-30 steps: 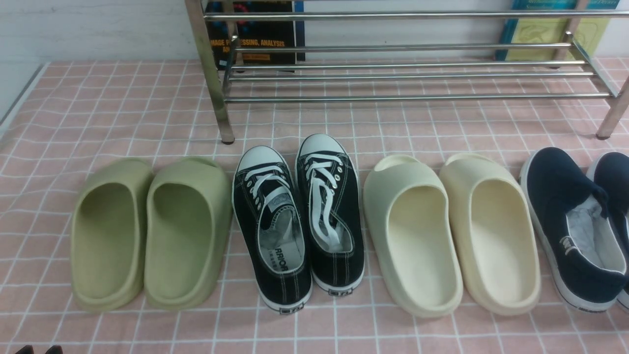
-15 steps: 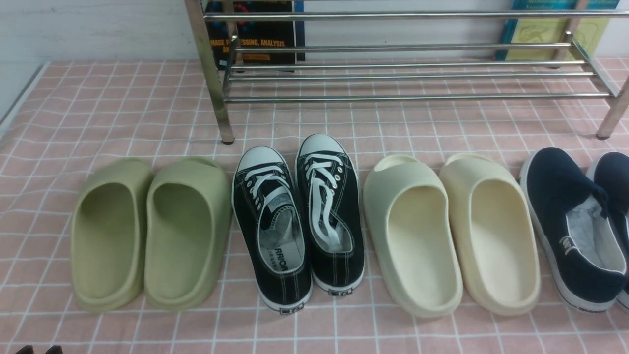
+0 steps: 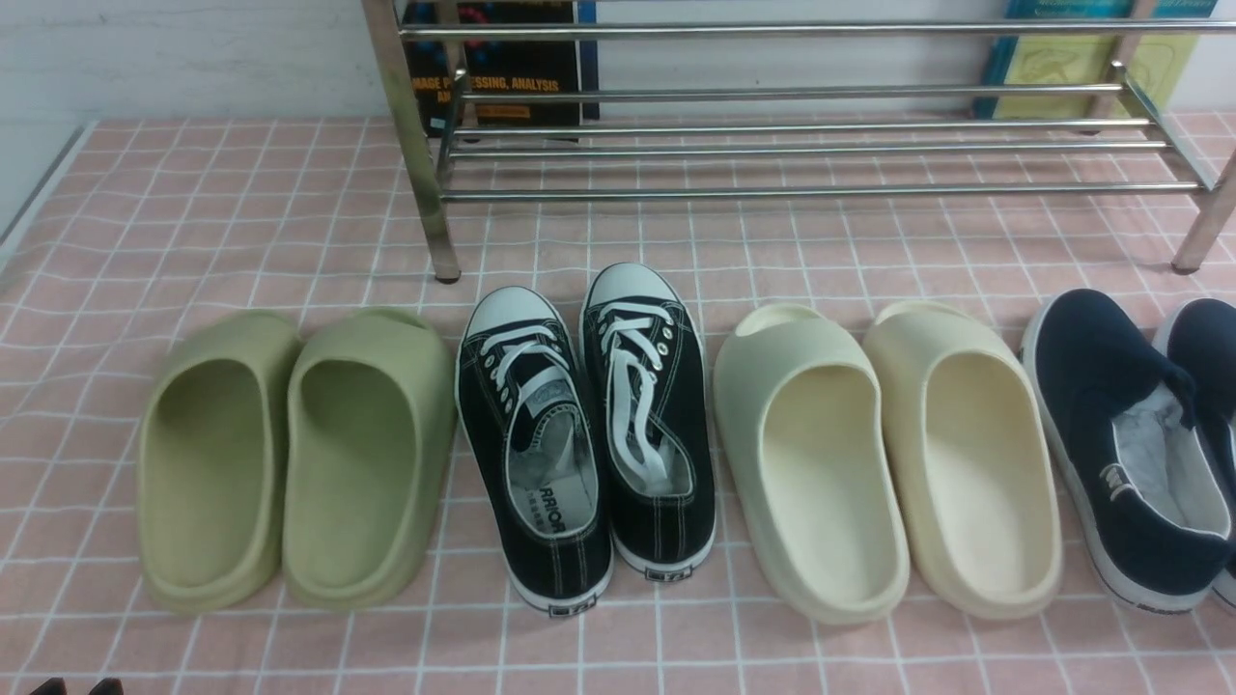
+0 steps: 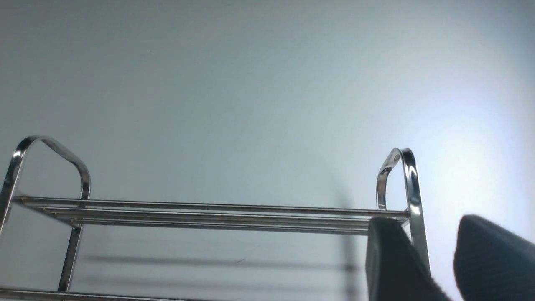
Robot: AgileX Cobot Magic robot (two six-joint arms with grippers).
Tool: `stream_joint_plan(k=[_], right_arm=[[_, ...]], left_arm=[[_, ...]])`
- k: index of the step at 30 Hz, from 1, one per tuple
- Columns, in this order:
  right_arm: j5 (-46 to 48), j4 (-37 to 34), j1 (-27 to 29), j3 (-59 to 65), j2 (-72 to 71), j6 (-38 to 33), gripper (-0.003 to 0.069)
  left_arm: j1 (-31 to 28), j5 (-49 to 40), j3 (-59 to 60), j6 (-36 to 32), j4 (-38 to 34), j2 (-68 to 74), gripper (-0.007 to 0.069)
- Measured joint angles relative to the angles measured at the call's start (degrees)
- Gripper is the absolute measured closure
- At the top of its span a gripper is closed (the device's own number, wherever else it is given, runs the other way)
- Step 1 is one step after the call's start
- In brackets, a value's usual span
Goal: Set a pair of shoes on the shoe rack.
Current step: Use the right arm to grab the shoe closest to it
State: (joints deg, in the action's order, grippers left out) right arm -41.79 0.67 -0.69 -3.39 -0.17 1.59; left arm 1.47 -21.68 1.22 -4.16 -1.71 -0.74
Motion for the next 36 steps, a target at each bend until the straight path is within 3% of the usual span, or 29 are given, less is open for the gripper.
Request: stream_joint_plan(k=[4, 7, 8, 11, 12, 14, 16, 17, 18, 20, 24, 28, 34, 36], right_arm=[[3.2, 0.1, 0.0, -9.2, 5.6, -0.2, 0.0451], [6.0, 0.3, 0.0, -14.9, 10.6, 1.0, 0.0520], [10.7, 0.3, 0.0, -19.0, 14.9, 1.4, 0.0597], [22.9, 0.1, 0.0, -25.5, 22.2, 1.7, 0.0671], [23.9, 0.1, 0.0, -26.4, 22.7, 1.7, 0.0673], [38.7, 0.1, 0.0, -31.4, 30.2, 1.7, 0.0673], [45.7, 0.1, 0.0, -33.1, 33.9, 1.7, 0.0670], [55.9, 0.1, 0.0, -35.9, 39.6, 1.8, 0.0666], [55.9, 0.1, 0.0, -36.2, 39.6, 1.8, 0.0666], [70.3, -0.7, 0.0, -39.9, 48.3, 1.8, 0.0664], [82.3, -3.3, 0.0, -45.3, 58.5, -1.6, 0.0661], [87.2, -6.3, 0.0, -49.2, 65.3, -7.0, 0.0634], [88.9, -7.0, 0.0, -50.2, 72.3, -9.2, 0.0461], [87.3, -8.3, 0.0, -50.2, 75.6, -9.4, 0.0350]], left_arm=[[0.0, 0.0, 0.0, 0.0, 0.0, 0.0, 0.0384], [0.0, 0.0, 0.0, 0.0, 0.0, 0.0, 0.0384], [0.0, 0.0, 0.0, 0.0, 0.0, 0.0, 0.0384], [0.0, 0.0, 0.0, 0.0, 0.0, 0.0, 0.0384], [0.0, 0.0, 0.0, 0.0, 0.0, 0.0, 0.0384], [0.0, 0.0, 0.0, 0.0, 0.0, 0.0, 0.0384], [0.0, 0.0, 0.0, 0.0, 0.0, 0.0, 0.0384], [0.0, 0.0, 0.0, 0.0, 0.0, 0.0, 0.0384], [0.0, 0.0, 0.0, 0.0, 0.0, 0.0, 0.0384], [0.0, 0.0, 0.0, 0.0, 0.0, 0.0, 0.0384], [0.0, 0.0, 0.0, 0.0, 0.0, 0.0, 0.0384], [0.0, 0.0, 0.0, 0.0, 0.0, 0.0, 0.0384], [0.0, 0.0, 0.0, 0.0, 0.0, 0.0, 0.0384], [0.0, 0.0, 0.0, 0.0, 0.0, 0.0, 0.0384]])
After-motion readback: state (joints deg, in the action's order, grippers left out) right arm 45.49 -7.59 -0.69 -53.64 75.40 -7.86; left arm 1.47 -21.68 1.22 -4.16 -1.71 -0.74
